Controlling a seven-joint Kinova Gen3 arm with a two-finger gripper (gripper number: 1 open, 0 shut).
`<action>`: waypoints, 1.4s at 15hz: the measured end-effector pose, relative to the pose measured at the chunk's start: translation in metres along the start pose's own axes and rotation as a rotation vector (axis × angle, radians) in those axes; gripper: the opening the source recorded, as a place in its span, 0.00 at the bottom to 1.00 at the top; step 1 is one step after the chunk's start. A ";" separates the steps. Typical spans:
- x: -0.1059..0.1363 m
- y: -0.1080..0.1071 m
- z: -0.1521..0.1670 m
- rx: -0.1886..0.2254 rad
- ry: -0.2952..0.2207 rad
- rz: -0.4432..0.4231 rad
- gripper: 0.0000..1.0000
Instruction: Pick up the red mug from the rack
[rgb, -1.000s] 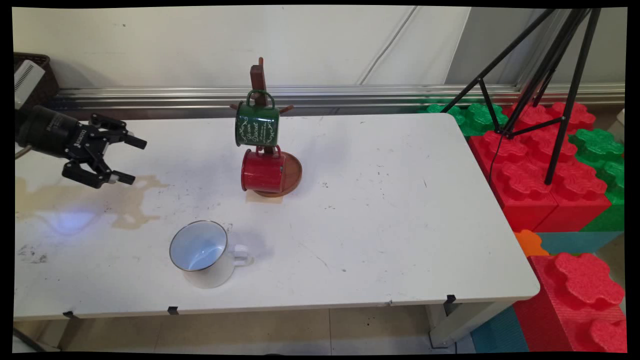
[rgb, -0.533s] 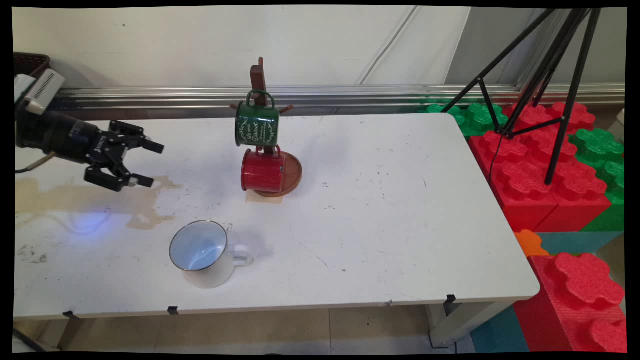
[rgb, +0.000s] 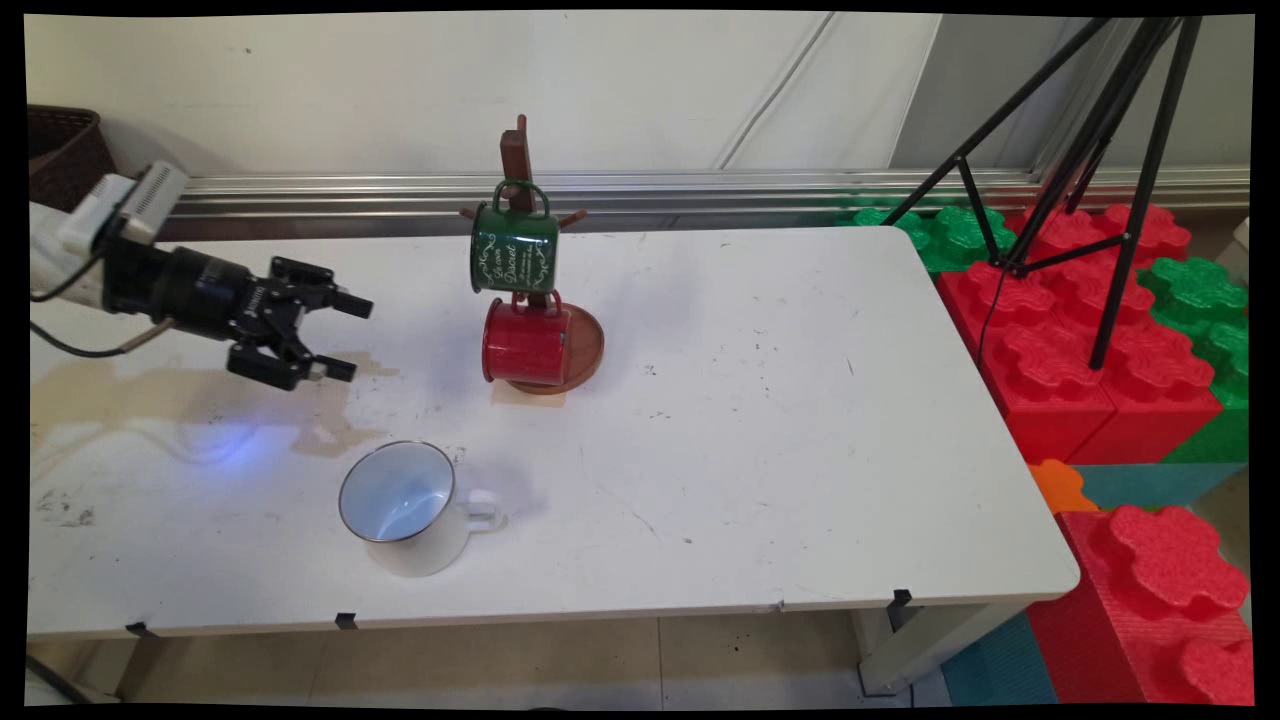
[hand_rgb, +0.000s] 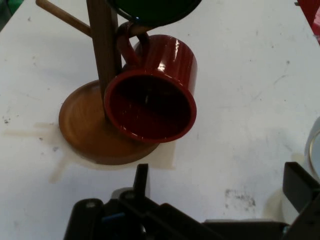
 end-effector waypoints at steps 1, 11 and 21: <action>-0.002 -0.002 0.007 -0.004 0.007 -0.006 1.00; -0.017 -0.015 0.068 -0.032 0.068 -0.080 1.00; -0.026 -0.019 0.113 -0.050 0.134 -0.185 1.00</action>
